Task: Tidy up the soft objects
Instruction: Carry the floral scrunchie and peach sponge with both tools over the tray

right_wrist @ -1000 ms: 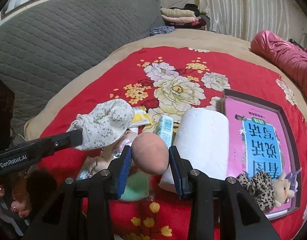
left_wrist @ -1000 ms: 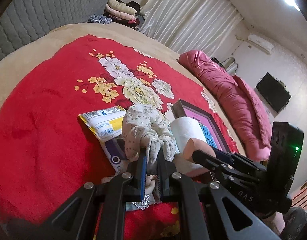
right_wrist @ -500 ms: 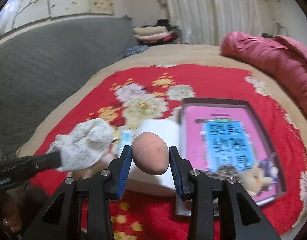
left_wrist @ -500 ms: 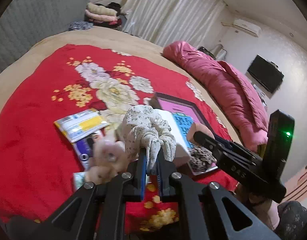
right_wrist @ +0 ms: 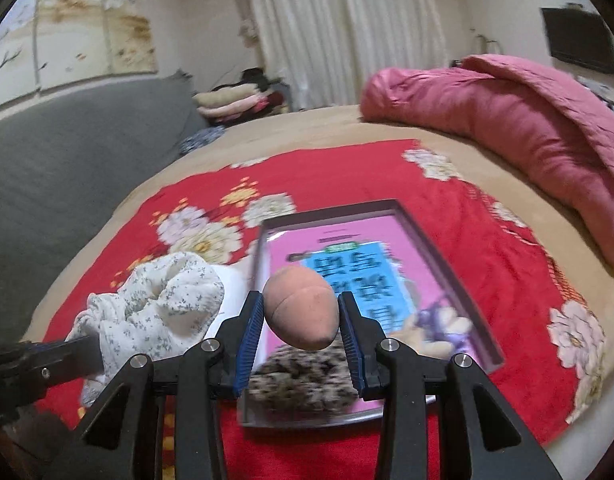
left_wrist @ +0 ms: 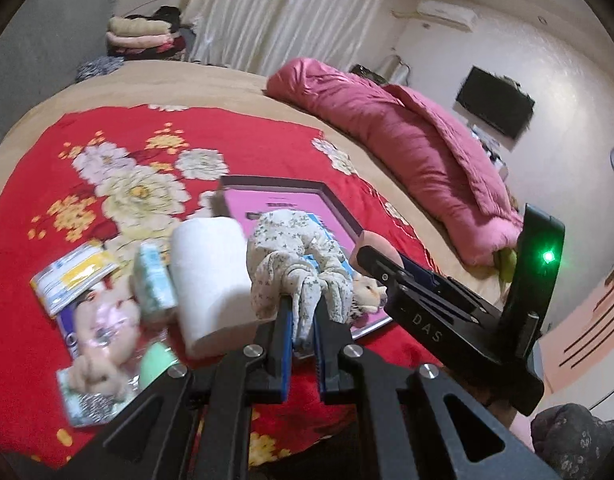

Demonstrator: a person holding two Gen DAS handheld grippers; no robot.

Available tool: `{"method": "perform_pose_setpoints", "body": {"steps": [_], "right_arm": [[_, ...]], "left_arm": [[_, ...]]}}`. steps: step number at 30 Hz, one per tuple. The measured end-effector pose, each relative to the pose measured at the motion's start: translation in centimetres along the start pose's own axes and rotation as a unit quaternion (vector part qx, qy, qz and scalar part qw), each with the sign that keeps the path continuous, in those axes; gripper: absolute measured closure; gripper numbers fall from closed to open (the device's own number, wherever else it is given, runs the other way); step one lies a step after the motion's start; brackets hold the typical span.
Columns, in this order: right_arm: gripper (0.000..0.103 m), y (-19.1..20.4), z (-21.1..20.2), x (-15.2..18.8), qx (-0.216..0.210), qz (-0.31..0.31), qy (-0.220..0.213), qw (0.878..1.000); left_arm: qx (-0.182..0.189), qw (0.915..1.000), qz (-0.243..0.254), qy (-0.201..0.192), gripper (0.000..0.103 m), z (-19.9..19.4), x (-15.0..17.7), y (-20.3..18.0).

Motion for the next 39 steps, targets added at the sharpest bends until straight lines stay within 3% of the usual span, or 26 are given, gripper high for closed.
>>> {"method": "perform_pose_setpoints", "body": {"steps": [10, 19, 32, 39], "right_arm": [[0.064, -5.7, -0.8, 0.0, 0.058, 0.059, -0.018, 0.996], [0.063, -7.6, -0.5, 0.7, 0.090, 0.069, -0.012, 0.993], [0.063, -8.2, 1.0, 1.3, 0.097, 0.076, 0.021, 0.992], [0.063, -9.1, 2.1, 1.7, 0.099, 0.095, 0.051, 0.989]], "left_arm": [[0.005, 0.9995, 0.025, 0.019, 0.094, 3.6, -1.9, -2.8], [0.005, 0.9973, 0.027, 0.068, 0.094, 7.8, -0.8, -3.5], [-0.008, 0.9906, 0.007, 0.137, 0.094, 12.1, 2.3, -2.0], [-0.025, 0.9884, 0.003, 0.150, 0.094, 13.9, 2.7, -1.1]]}}
Point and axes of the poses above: each gripper's, at about its wrist camera, not at the fingertips, and z roughly the way its jaws point, y to its left, x to its underside, the point moved 2 cm from there along z, roughly the way its jaws point, and after that the axes turned 8 degrees about x, right-handed, at the moved point
